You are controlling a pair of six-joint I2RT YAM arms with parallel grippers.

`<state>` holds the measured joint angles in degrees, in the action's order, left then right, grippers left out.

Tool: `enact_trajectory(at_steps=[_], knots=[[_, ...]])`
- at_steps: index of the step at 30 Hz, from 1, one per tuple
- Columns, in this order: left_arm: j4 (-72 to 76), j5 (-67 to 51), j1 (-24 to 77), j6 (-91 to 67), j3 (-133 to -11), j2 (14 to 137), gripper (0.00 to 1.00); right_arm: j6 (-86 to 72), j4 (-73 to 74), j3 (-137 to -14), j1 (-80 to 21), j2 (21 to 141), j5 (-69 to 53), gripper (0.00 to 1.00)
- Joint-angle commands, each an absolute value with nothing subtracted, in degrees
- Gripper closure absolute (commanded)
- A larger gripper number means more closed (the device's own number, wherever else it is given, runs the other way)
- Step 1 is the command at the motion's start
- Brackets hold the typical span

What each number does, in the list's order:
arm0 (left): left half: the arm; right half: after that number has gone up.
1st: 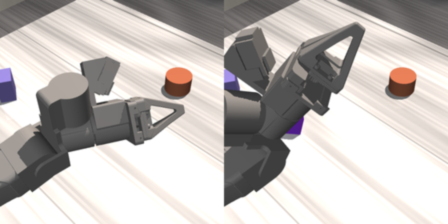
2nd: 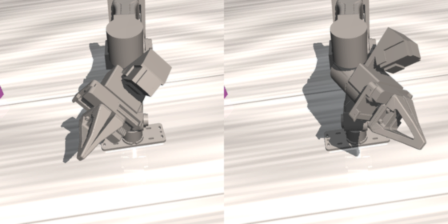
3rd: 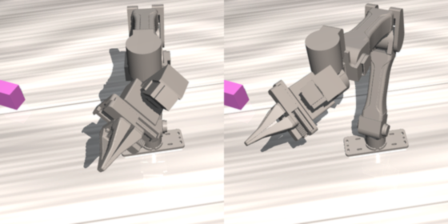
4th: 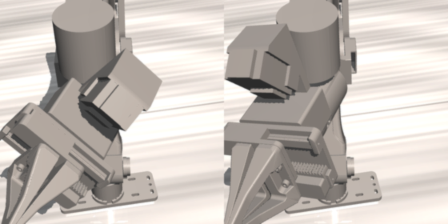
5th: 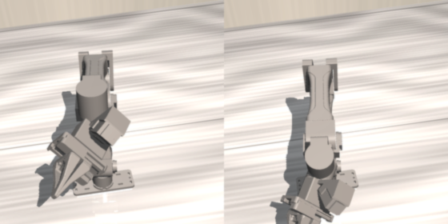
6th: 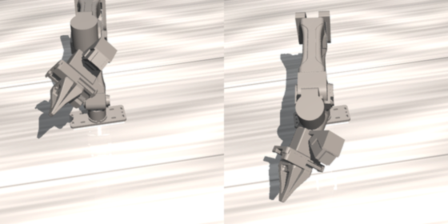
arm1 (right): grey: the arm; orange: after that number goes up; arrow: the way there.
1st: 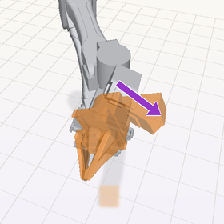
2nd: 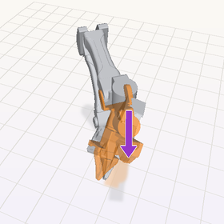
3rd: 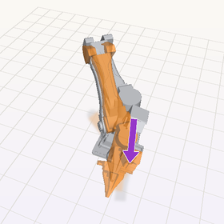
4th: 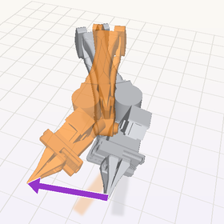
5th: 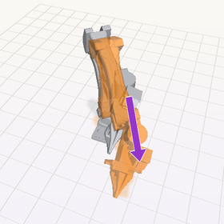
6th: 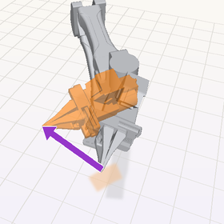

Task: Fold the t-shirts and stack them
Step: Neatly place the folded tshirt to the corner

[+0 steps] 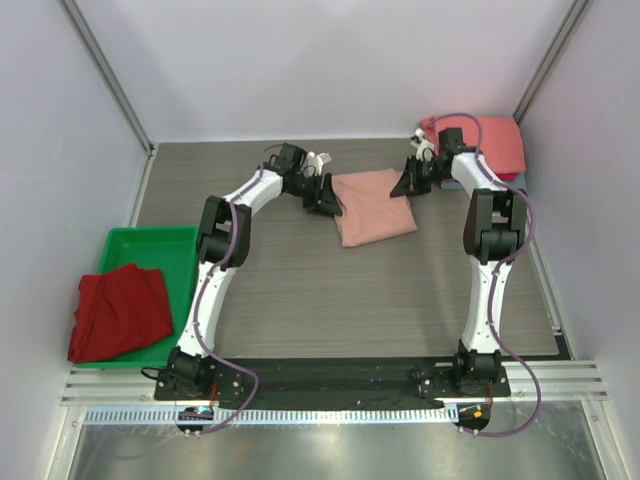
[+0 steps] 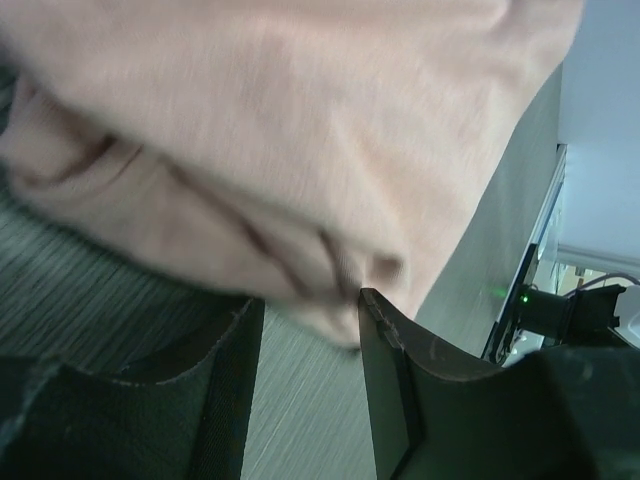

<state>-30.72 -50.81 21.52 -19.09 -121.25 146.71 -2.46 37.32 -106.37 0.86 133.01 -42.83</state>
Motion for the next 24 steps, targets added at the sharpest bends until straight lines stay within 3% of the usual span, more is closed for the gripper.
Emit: enact_trajectory(at_steps=[1, 11, 24], knots=[[-33.92, -48.16, 21.71, -15.56, -121.46, 144.93, 0.54, 10.72, 46.48, -114.34, 3.68, 129.38, -36.84, 0.99], [-36.03, -46.67, 22.59, -12.66, -122.08, 143.18, 0.54, 18.72, 48.52, -129.53, 5.18, 133.15, -24.89, 0.99], [-37.44, -45.97, 23.9, -10.46, -120.59, 141.24, 0.53, 20.04, 44.03, -147.56, 6.76, 136.67, -19.51, 0.99]])
